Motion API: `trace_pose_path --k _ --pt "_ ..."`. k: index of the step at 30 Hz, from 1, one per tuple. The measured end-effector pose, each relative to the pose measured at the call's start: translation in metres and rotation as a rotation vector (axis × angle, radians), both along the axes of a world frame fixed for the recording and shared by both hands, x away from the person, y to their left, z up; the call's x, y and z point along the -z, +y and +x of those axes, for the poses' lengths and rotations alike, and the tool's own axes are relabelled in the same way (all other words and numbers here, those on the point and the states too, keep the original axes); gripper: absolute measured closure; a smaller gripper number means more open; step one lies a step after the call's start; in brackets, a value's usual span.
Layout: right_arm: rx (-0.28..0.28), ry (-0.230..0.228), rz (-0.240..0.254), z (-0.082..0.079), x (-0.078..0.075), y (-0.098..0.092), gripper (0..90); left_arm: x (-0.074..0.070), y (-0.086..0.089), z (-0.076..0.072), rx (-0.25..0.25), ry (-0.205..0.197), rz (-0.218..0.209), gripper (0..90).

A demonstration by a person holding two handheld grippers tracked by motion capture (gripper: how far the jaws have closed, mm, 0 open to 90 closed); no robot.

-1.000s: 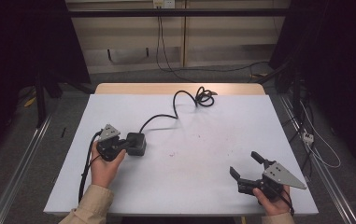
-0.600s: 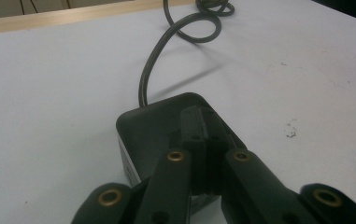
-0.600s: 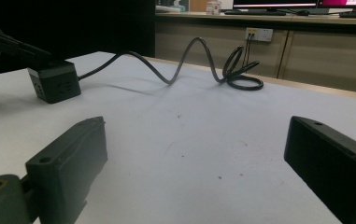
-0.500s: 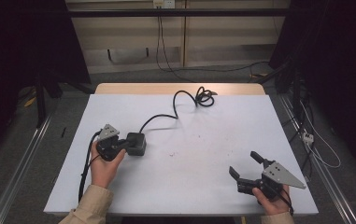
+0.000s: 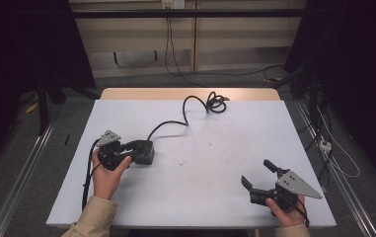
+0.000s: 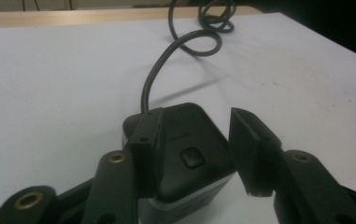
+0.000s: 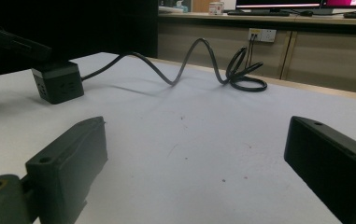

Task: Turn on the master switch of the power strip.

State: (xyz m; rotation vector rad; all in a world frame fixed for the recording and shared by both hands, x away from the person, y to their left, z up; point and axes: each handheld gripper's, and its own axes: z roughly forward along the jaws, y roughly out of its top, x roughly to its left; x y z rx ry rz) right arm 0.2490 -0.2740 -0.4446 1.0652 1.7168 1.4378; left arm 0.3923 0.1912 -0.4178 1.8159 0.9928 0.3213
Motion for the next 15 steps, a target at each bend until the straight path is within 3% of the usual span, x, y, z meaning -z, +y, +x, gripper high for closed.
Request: trace_pose_path --k 10,15 --pt "0.000 0.001 0.001 0.001 -0.001 0.000 5.5 -0.006 0.003 -0.007 0.044 0.008 -0.021 28.4" --pt "0.001 0.003 0.002 0.001 0.000 -0.001 5.5 -0.008 0.005 -0.011 0.084 -0.002 -0.011 18.8"
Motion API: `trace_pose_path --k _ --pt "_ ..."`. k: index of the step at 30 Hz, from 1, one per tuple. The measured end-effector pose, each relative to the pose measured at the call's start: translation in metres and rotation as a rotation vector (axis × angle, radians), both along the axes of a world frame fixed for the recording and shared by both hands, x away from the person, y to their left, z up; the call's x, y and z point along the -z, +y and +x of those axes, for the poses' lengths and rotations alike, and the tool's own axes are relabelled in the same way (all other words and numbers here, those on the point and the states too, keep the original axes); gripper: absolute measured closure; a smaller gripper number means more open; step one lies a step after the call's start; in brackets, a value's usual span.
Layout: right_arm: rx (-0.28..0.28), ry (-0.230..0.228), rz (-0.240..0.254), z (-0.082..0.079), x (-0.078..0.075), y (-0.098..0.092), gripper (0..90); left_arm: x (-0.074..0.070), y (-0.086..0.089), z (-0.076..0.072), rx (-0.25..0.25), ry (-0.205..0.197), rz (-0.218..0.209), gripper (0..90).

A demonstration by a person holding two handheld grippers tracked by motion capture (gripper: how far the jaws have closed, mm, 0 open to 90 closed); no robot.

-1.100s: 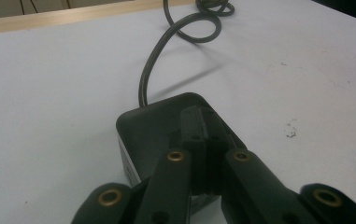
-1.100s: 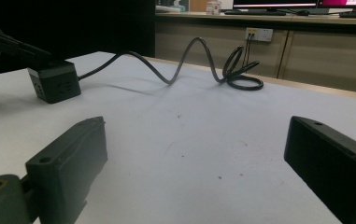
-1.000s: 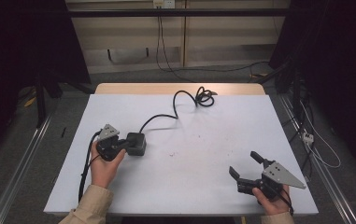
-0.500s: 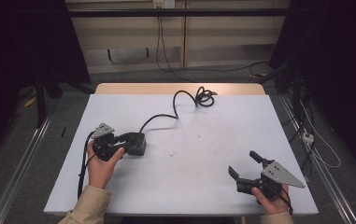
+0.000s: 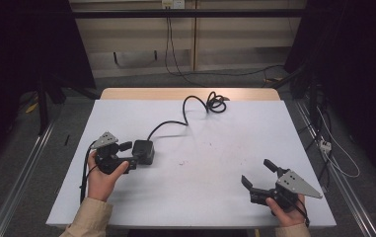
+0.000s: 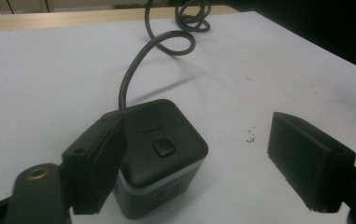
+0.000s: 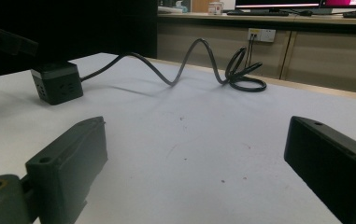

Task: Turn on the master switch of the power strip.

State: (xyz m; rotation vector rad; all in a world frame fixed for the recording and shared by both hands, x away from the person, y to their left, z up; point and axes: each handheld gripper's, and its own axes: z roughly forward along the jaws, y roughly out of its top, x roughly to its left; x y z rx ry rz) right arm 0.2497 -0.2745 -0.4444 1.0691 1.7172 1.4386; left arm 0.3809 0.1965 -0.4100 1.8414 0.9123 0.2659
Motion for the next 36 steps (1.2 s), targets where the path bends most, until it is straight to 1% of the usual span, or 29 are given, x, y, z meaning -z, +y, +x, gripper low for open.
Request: trace_pose_path --k 2,10,12,16,20,21,23,27,31,33,35,36 --pt "-0.001 -0.001 0.000 0.000 0.000 0.000 5.5 0.000 0.001 -0.002 0.003 0.006 -0.017 14.3" --pt "0.000 0.002 -0.001 0.001 0.001 0.001 5.5 0.000 0.009 -0.008 0.017 -0.011 -0.043 7.5" --pt "0.000 0.002 -0.002 0.000 0.001 0.001 5.5 0.001 0.009 -0.009 0.024 -0.018 -0.048 6.8" --pt "0.001 0.000 -0.002 0.000 0.000 0.001 5.5 0.002 0.010 -0.013 0.034 -0.036 -0.038 5.8" --pt "0.001 0.000 -0.002 0.001 0.000 0.001 5.6 0.004 0.011 -0.015 0.045 -0.037 -0.038 5.7" --pt "0.000 0.001 -0.003 0.001 0.000 0.001 5.6 0.004 0.011 -0.016 0.046 -0.037 -0.031 5.7" --pt "0.000 0.001 -0.003 0.001 0.000 0.001 5.6 0.005 0.012 -0.017 0.052 -0.042 -0.029 5.7" --pt "-0.001 0.001 -0.002 0.001 0.000 0.001 5.6 0.006 0.015 -0.020 0.044 -0.053 -0.020 5.6" --pt "0.000 -0.001 -0.001 0.000 0.000 0.001 5.6 0.008 0.020 -0.021 0.054 -0.058 -0.013 5.6" --pt "-0.001 0.000 0.000 0.000 0.000 0.001 5.6 0.009 0.021 -0.023 0.054 -0.061 -0.029 5.6" --pt "0.000 0.000 -0.002 0.000 0.000 0.001 5.6 0.009 0.023 -0.024 0.060 -0.070 -0.033 5.7" --pt "-0.001 0.000 -0.002 0.000 0.000 0.001 5.6 0.009 0.024 -0.025 0.059 -0.067 -0.040 5.7"
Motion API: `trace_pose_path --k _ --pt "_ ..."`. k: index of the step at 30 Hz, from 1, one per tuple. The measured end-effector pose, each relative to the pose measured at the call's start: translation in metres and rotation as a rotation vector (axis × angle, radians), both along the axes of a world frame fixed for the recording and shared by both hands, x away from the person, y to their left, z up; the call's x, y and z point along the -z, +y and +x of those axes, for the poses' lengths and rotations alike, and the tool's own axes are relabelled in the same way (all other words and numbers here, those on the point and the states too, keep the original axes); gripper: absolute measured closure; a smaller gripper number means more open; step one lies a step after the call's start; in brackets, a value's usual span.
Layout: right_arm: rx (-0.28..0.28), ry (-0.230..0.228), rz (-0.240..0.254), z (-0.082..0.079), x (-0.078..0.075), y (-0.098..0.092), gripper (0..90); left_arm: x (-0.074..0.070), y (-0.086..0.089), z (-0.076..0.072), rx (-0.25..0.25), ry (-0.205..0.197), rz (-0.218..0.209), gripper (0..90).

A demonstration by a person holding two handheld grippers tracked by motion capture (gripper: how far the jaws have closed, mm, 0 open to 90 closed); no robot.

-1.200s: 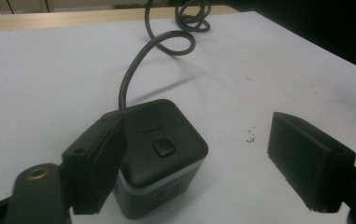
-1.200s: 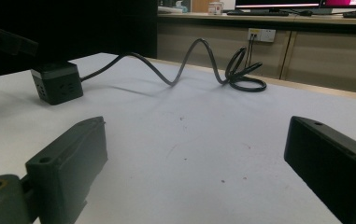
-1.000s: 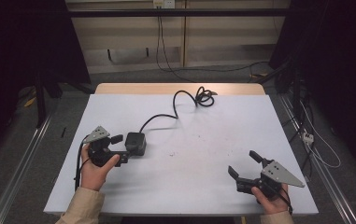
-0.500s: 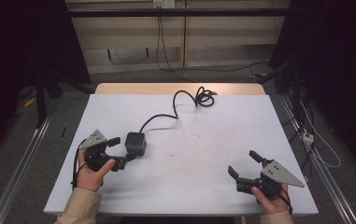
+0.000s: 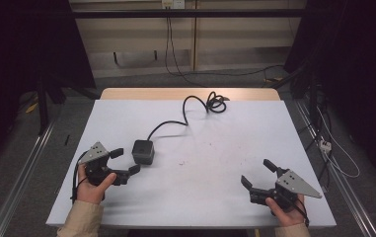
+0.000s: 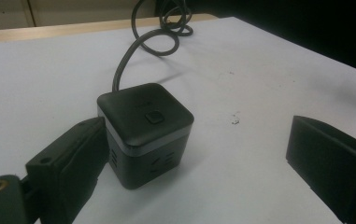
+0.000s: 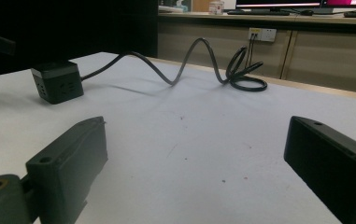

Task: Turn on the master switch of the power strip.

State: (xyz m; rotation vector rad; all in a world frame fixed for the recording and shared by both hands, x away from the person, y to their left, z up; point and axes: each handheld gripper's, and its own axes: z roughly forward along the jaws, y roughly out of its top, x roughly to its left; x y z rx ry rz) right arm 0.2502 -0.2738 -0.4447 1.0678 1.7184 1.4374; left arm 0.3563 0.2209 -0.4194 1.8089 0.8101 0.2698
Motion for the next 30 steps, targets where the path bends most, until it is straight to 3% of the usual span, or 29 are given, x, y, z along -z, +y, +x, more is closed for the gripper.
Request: trace_pose_path --k 17,30 --pt "-0.004 0.006 -0.007 0.000 0.001 0.001 5.6 0.008 0.016 -0.008 -0.014 -0.005 0.030 5.7" --pt "0.000 0.016 -0.013 0.001 0.002 0.001 5.6 0.014 0.026 -0.014 -0.017 0.007 0.014 5.6"
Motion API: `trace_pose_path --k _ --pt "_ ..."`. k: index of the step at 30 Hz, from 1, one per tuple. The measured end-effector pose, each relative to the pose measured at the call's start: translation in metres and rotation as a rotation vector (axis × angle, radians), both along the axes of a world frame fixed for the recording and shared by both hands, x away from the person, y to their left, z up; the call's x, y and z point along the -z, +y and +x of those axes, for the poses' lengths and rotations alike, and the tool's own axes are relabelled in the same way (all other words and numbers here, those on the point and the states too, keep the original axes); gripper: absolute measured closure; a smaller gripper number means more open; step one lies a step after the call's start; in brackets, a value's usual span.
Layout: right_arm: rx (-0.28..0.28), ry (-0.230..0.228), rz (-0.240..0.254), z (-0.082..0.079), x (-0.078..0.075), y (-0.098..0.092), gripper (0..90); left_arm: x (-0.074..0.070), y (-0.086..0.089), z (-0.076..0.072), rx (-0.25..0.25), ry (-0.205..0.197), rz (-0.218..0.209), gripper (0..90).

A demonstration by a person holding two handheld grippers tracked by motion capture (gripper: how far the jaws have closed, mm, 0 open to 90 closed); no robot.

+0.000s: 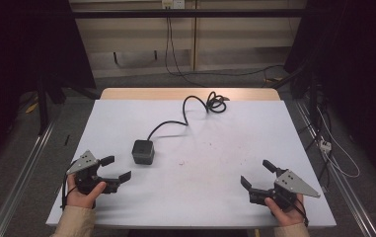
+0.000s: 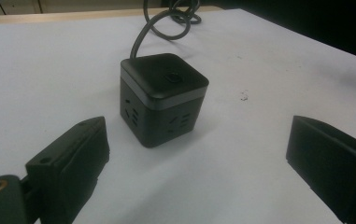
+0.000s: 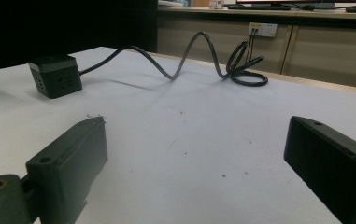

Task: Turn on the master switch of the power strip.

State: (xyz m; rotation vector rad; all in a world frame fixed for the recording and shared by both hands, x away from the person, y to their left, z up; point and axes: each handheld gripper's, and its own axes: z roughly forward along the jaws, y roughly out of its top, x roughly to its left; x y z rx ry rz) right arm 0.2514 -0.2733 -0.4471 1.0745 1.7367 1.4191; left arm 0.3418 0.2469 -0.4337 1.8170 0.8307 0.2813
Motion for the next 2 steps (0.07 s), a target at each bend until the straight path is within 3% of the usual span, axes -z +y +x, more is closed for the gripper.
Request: trace_pose_path --k 2 --pt "0.000 0.004 0.000 0.0009 0.0000 0.0004 5.7 0.0011 -0.0004 -0.0001 -0.001 -0.001 0.007 5.6"
